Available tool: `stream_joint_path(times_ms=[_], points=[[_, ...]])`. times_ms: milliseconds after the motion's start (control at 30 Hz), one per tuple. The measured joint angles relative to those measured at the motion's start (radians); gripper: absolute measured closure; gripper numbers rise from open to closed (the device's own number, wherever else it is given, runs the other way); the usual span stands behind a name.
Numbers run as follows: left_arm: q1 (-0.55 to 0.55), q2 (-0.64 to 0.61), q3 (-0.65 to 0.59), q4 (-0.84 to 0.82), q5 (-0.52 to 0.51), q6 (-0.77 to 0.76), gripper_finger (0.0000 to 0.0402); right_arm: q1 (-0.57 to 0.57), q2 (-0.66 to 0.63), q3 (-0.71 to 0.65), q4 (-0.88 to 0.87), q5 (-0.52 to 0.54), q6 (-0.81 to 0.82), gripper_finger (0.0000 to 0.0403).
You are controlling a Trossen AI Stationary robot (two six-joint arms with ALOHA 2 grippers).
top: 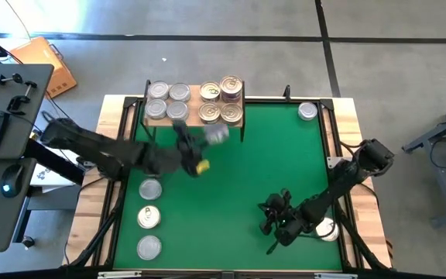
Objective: Stack canned seafood by type on shelf
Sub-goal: Stack the green tuna can on top of the other green tuna can on the shelf
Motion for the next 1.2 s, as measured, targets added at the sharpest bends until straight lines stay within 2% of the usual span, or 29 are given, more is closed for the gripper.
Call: stream_joint_path(times_ms=[67,233,333,467,633,800,967,1200], points=[[0.093,-0.033,0.001,-0.001,0.003,0.012,0.0288,-0.012,0.0,-0.003,0.028,0.0,-0.052,0.0403],[0.35,-0.032,0.001,-0.013,0.201,0.073,0.0288,-0.043,0.0,-0.003,0.039,-0.001,-0.101,0.0403],[0.474,-0.013,0.001,-0.02,0.26,0.101,0.0288,-0.057,0.0,-0.003,0.04,-0.019,-0.106,0.0403],[0.551,-0.03,-0.001,-0.053,0.23,0.116,0.0288,-0.064,0.0,-0.003,0.045,-0.048,-0.113,0.0403],[0.657,-0.066,0.0,-0.215,0.126,0.113,0.0288,-0.064,0.0,-0.003,0.05,-0.048,-0.128,0.0403],[0.764,-0.098,0.0,-0.36,0.076,0.059,0.0288,-0.064,0.0,-0.003,0.054,-0.048,-0.154,0.0403],[0.854,-0.097,0.0,-0.447,0.131,0.049,0.0288,-0.064,0.0,-0.003,0.054,-0.042,-0.183,0.0403],[0.897,-0.073,0.0,-0.547,0.165,0.09,0.0288,-0.064,0.0,-0.003,0.054,-0.032,-0.212,0.0403]])
